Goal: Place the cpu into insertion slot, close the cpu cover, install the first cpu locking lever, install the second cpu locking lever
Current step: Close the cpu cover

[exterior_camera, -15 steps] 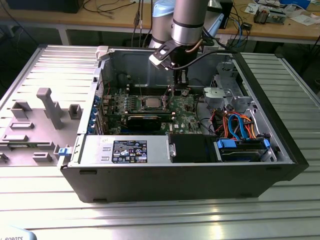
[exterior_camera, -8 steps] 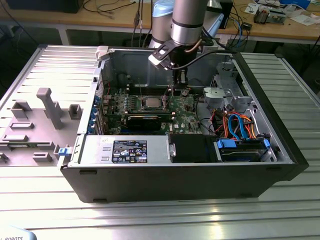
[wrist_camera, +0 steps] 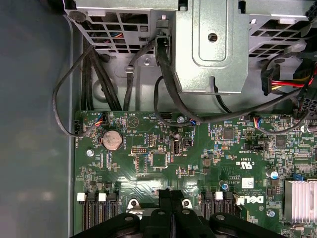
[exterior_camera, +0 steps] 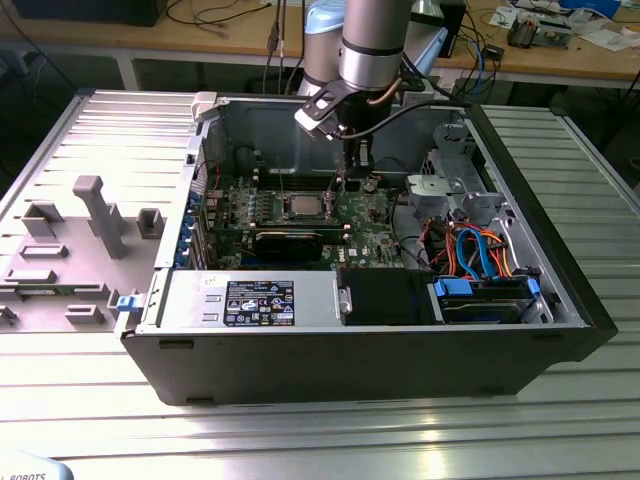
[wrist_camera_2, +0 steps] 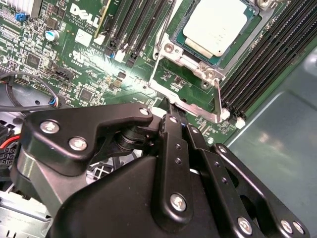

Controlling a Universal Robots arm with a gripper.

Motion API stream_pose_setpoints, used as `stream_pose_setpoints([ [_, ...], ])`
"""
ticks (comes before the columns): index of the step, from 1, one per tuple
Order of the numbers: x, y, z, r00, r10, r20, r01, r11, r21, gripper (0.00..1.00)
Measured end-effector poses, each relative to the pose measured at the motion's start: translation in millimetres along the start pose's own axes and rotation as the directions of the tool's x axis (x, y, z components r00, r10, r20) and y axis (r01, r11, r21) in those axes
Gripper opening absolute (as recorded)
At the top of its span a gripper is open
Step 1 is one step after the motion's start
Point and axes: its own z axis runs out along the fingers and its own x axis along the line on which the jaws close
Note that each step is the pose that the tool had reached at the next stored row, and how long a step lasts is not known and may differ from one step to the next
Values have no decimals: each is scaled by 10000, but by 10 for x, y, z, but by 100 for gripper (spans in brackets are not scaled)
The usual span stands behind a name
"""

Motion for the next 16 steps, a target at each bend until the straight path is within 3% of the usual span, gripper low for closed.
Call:
stream_pose_setpoints([
  [16, 1, -50, 0, 10000, 0, 0, 0, 10000, 0, 11],
])
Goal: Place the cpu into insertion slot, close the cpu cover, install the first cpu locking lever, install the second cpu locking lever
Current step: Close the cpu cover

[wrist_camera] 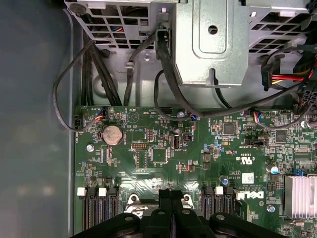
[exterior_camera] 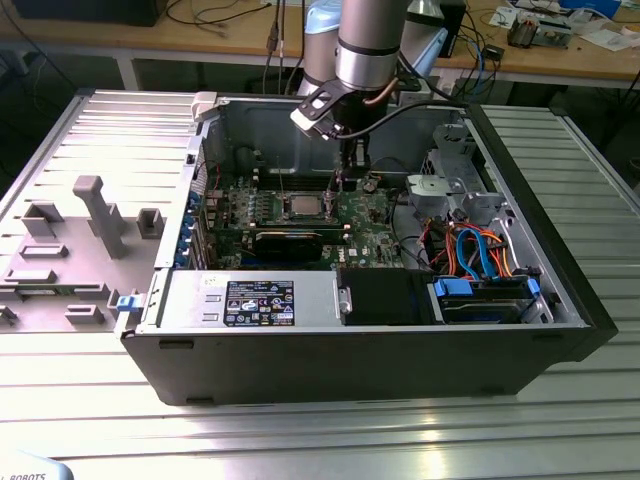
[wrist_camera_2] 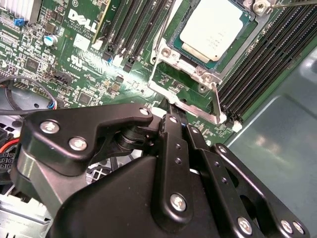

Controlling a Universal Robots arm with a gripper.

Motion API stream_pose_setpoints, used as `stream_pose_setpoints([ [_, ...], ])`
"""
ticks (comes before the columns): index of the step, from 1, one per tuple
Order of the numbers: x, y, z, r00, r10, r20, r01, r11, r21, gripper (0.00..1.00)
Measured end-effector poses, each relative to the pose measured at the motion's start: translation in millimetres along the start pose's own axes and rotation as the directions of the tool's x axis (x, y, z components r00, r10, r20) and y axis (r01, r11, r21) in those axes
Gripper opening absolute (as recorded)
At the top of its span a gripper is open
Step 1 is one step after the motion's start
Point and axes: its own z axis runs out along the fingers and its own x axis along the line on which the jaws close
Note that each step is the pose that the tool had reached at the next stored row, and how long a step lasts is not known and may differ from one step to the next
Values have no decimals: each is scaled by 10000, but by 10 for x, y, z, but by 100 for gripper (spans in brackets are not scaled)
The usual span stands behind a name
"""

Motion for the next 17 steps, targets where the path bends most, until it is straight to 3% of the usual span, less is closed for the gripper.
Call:
stream_pose_setpoints([
  [17, 1, -75, -1, 10000, 1, 0, -1, 10000, 0, 11],
])
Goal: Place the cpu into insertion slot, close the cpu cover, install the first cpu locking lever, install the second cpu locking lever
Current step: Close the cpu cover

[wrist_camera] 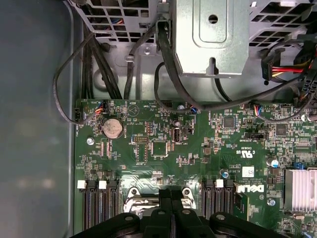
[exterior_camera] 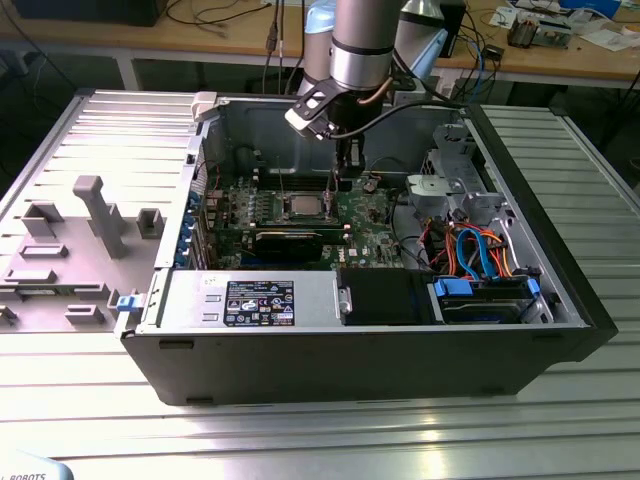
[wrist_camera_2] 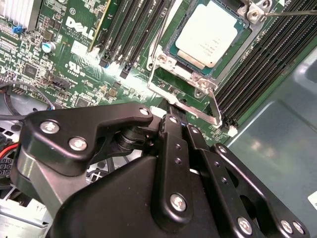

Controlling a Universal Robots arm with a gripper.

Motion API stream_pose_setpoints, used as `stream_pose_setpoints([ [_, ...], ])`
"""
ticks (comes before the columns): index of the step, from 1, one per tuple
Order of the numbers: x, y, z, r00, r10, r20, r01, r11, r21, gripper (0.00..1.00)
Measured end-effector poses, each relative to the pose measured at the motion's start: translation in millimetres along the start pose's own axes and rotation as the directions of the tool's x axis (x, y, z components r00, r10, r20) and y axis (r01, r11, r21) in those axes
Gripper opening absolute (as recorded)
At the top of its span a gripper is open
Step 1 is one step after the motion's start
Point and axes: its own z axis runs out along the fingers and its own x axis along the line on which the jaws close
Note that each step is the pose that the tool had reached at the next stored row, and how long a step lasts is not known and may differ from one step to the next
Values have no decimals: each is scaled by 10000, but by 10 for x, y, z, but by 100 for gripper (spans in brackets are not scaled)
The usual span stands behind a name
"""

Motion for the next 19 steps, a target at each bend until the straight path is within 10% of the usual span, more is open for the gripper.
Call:
stream_pose_setpoints([
  [19, 1, -92, -1, 10000, -1, 0, 1, 10000, 0, 11],
])
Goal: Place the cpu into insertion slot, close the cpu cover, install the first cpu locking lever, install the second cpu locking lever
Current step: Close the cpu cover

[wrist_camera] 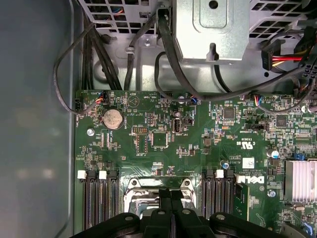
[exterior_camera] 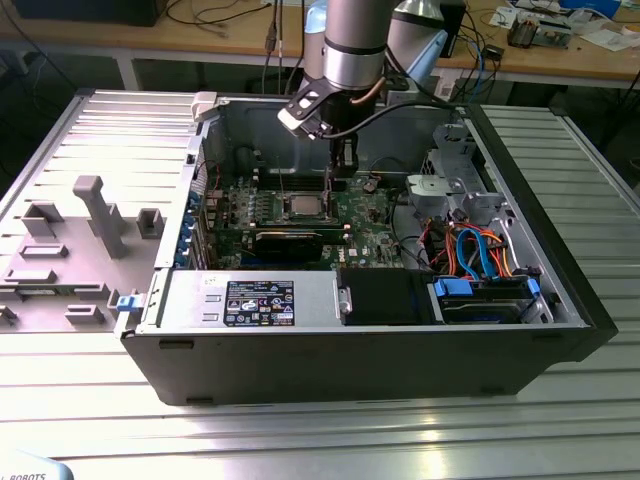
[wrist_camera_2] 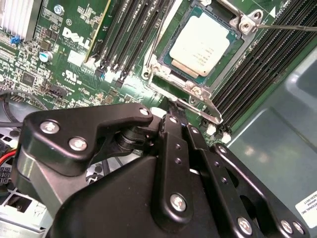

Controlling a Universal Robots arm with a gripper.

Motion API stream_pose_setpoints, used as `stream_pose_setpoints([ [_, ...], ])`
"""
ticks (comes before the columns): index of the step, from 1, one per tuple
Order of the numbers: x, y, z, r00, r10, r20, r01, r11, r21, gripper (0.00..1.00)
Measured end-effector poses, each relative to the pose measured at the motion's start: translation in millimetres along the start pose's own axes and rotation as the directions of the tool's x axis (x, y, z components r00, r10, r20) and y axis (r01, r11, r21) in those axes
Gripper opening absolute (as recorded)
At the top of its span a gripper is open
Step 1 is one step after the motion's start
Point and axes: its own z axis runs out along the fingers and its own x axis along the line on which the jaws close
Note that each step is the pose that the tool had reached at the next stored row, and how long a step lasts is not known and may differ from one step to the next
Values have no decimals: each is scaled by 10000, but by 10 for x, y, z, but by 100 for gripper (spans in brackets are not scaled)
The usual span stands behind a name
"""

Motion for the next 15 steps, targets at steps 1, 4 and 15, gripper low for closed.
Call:
stream_pose_setpoints([
  [1, 0, -9, 0, 10000, 1, 0, -1, 10000, 0, 11],
  [4, 0, -31, 0, 10000, 1, 0, -1, 10000, 0, 11],
  [15, 2, -168, 3, 10000, 1, -1, -1, 10000, 1, 11],
])
